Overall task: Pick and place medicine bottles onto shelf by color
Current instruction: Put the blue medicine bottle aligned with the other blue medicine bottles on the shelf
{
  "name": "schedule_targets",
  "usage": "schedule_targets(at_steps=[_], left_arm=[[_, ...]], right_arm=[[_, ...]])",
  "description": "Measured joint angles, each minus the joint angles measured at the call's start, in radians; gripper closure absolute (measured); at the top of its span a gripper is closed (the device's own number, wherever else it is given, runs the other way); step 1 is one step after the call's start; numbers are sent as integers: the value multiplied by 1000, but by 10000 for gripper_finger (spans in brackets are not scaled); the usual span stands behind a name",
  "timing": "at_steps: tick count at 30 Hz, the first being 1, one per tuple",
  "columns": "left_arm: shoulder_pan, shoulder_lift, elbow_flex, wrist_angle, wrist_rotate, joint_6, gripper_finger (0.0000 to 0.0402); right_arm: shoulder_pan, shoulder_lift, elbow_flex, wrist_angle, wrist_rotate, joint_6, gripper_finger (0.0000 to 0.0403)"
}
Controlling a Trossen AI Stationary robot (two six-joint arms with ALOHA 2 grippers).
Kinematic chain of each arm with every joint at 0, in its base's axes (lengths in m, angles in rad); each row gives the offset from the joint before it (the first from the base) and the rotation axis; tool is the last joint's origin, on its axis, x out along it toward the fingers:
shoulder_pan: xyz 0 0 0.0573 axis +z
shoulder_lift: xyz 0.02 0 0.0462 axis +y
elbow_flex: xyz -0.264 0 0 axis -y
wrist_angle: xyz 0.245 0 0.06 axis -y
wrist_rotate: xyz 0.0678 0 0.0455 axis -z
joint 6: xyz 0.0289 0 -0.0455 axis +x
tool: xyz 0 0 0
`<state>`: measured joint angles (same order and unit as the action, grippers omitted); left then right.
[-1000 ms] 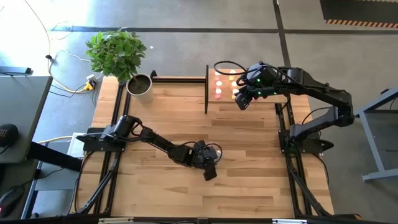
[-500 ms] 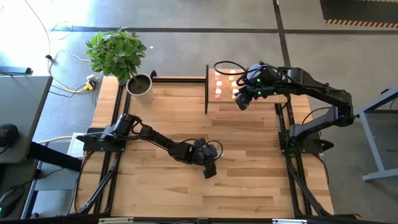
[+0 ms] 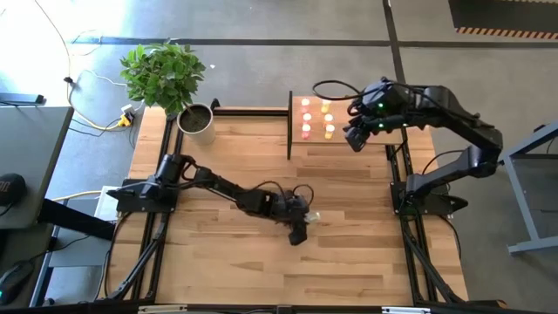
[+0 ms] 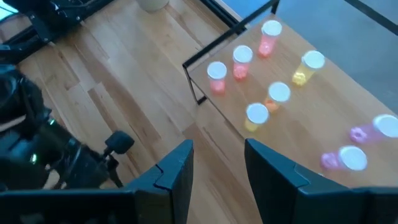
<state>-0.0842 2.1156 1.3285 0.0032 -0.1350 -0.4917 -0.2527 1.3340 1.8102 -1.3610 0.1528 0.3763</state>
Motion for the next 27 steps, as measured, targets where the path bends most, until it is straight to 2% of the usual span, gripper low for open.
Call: schedule_targets(at_steps=[5, 9, 16, 27], left_arm=[[38, -13, 2, 120, 103, 26, 307], [69, -23, 3, 221, 159, 58, 307], [130, -53, 3, 347, 244, 94, 307], [232, -74, 4, 604, 283, 105, 307]], right_arm=[[0, -18, 25, -76, -8, -24, 267], [0, -59, -19, -106, -7, -37, 267], [0, -208, -223, -87, -8, 28, 267], [0, -444, -529, 157, -104, 166, 267]])
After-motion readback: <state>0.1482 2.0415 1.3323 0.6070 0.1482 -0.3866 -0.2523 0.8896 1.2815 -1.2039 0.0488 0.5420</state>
